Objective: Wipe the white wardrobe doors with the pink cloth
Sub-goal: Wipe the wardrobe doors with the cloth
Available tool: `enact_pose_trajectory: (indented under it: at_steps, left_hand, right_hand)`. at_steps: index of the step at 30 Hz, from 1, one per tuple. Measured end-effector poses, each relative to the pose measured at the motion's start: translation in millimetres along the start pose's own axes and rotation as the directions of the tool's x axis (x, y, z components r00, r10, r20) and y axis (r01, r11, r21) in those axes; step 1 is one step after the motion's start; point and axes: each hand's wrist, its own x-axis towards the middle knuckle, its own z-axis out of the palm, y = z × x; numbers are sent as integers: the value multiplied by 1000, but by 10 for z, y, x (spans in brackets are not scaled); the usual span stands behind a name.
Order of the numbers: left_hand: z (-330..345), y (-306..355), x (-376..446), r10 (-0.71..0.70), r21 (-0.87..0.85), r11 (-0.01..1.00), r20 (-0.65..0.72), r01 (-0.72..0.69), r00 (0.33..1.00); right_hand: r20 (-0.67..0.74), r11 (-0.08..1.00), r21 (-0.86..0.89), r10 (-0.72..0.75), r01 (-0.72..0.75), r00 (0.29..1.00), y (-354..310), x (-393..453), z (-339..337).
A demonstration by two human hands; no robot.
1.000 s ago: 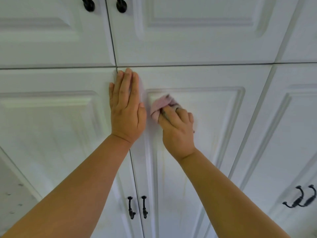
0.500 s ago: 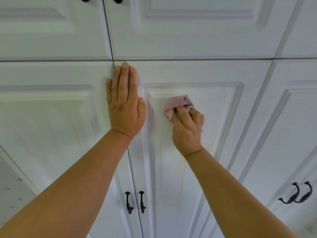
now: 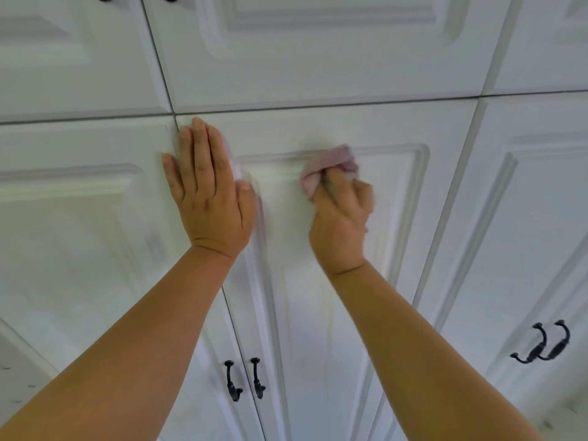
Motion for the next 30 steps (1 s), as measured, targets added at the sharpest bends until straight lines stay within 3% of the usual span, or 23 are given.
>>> enact_pose_trajectory:
  at_steps: [2, 3, 5, 7, 8, 9, 10, 12, 14, 15, 17, 19, 21, 24, 26, 30]
  left_hand:
    - [10, -12, 9, -8, -1, 1000, -11, 8, 1000]
    - [6, -19, 8, -8, 1, 1000, -14, 8, 1000]
    - [-5, -27, 2, 3, 5, 1000, -2, -3, 1000]
    - [-16, -57, -9, 28, 12, 1000, 12, -28, 1000]
    - [-24, -66, -12, 35, 14, 999, 17, -36, 999]
    - [-27, -69, -15, 40, 15, 999, 18, -40, 999]
    - [-25, -69, -14, 40, 16, 999, 16, -40, 999]
    - [-25, -57, -6, 33, 19, 999, 16, -33, 999]
    - [-20, -44, -11, 22, 28, 999, 18, -23, 1000]
    - [-16, -40, -18, 21, 33, 999, 18, -22, 1000]
    - [-12, -45, -12, 25, 40, 999, 23, -26, 999]
    - [-13, -51, -8, 22, 46, 999, 24, -23, 999]
    - [-16, -69, -13, 23, 50, 998, 18, -24, 1000]
    - [-29, -30, -20, 19, 35, 999, 25, -19, 1000]
    - [-35, -26, -10, 15, 46, 999, 29, -16, 999]
    - [-27, -13, -13, 14, 56, 998, 39, -16, 999]
  right_hand:
    - [22, 979, 30, -202, 202, 979, -159, -242, 220]
    - [97, 947, 38, -320, 318, 942, -165, -437, 270]
    - [325, 862, 81, -498, 501, 804, -40, -826, 224]
    - [506, 759, 126, -603, 639, 617, 139, -1053, 56]
    - [533, 712, 165, -647, 683, 545, 222, -1066, -26]
    - [523, 689, 191, -674, 700, 521, 307, -1006, -78]
    - [483, 700, 191, -678, 688, 555, 364, -888, -111]
    - [343, 797, 110, -591, 593, 730, 407, -518, -110]
    - [115, 929, 25, -370, 370, 922, 312, -101, -40]
    - [-10, 972, 43, -232, 233, 973, 220, 51, 13]
    - [-140, 990, 63, -113, 122, 984, 22, 109, 133]
    - [-20, 967, 12, -255, 256, 967, 2, -143, 201]
    - [156, 890, 15, -452, 456, 878, 210, -531, 127]
    - [301, 836, 49, -534, 547, 790, 635, -801, -139]
    - [290, 874, 27, -471, 485, 833, 788, -695, -213]
    - [50, 992, 16, -123, 123, 991, 579, -365, -110]
